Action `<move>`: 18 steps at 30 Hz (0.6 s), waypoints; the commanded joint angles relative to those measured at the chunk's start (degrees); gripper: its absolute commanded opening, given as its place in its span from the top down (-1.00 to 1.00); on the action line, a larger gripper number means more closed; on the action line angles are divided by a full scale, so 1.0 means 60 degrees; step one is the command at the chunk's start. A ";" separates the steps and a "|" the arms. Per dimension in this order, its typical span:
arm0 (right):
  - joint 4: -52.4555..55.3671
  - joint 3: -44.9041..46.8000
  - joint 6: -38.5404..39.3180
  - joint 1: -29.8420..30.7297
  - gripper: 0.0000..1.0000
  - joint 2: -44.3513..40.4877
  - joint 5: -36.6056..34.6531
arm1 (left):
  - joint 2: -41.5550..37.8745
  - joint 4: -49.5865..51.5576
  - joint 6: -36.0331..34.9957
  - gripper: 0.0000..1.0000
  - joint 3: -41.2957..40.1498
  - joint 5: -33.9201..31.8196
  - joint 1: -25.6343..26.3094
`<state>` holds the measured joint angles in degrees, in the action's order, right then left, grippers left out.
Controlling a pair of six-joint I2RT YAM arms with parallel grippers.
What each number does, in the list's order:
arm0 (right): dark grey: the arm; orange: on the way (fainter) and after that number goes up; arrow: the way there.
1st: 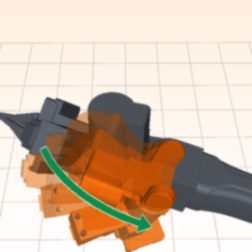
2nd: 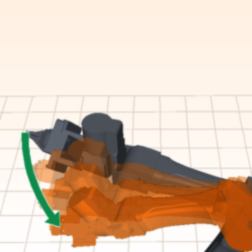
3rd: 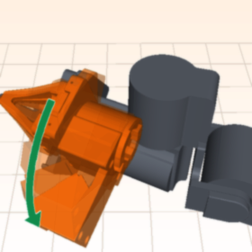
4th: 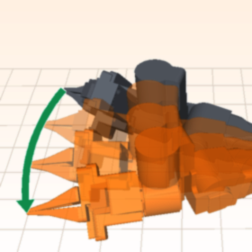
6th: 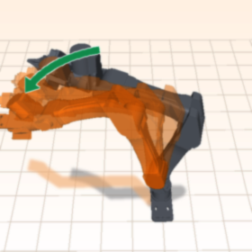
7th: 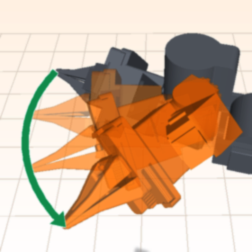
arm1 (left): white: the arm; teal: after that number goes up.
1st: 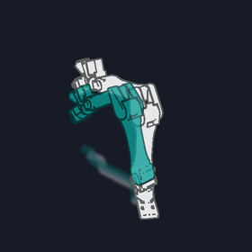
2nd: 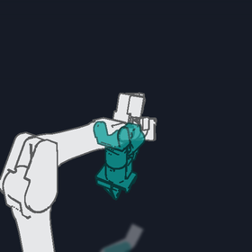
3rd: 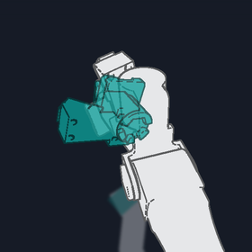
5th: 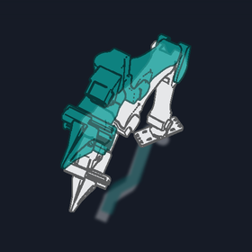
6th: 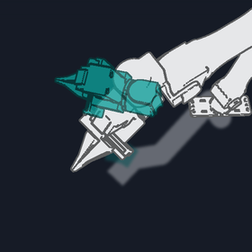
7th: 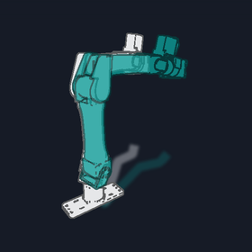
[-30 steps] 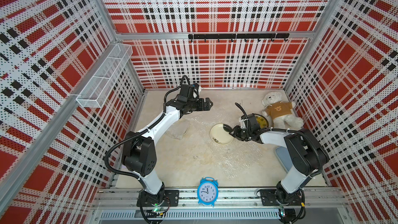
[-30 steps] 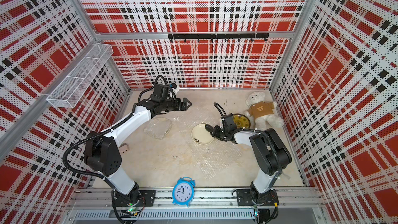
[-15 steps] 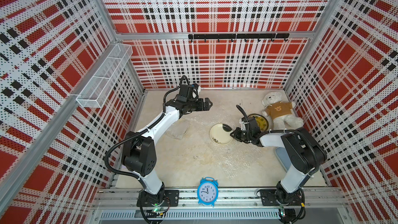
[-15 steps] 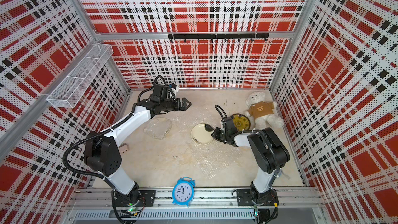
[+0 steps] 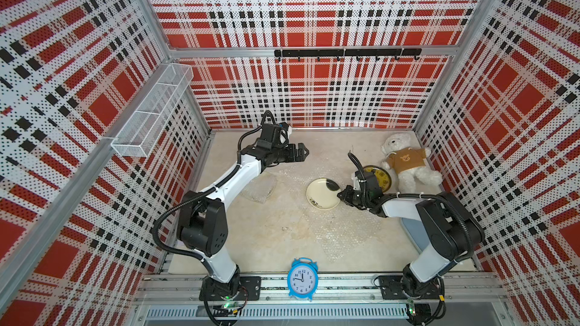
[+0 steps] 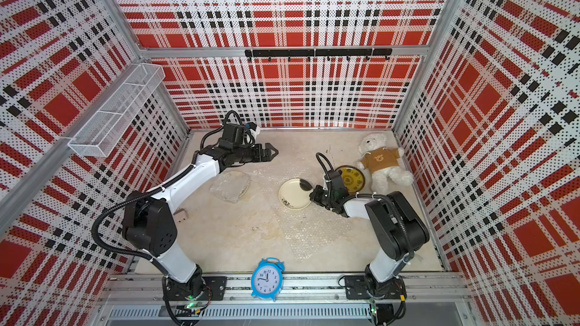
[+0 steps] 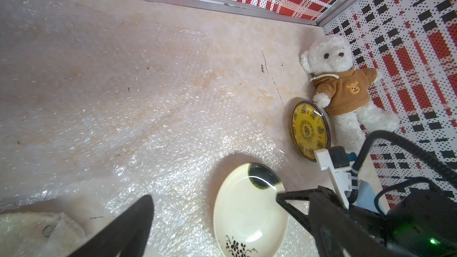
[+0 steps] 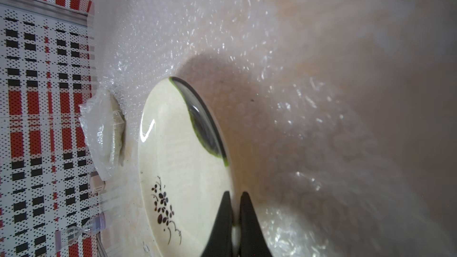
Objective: Unpack dinner plates from bubble wrap
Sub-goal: Pick up the plate from the bubble wrap.
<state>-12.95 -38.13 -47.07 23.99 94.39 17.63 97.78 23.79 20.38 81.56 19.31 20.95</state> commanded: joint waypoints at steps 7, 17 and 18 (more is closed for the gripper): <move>-0.0396 0.0136 -0.0534 -0.0011 1.00 -0.0895 -0.0059 | -0.0255 -0.0134 0.0058 -0.99 -0.0146 0.0079 -0.0107; -0.0162 0.0683 -0.1440 -0.0700 1.00 -0.2231 -0.0343 | -0.0271 -0.0181 0.0054 -0.99 -0.0219 0.0173 -0.0179; -0.0131 0.0800 -0.1566 -0.0841 1.00 -0.2419 -0.0395 | -0.0285 -0.0184 0.0071 -0.99 -0.0227 0.0177 -0.0188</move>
<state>-12.21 -34.72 -53.30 20.58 82.72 16.64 97.78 23.59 20.38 80.93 19.64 20.32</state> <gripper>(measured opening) 0.074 0.993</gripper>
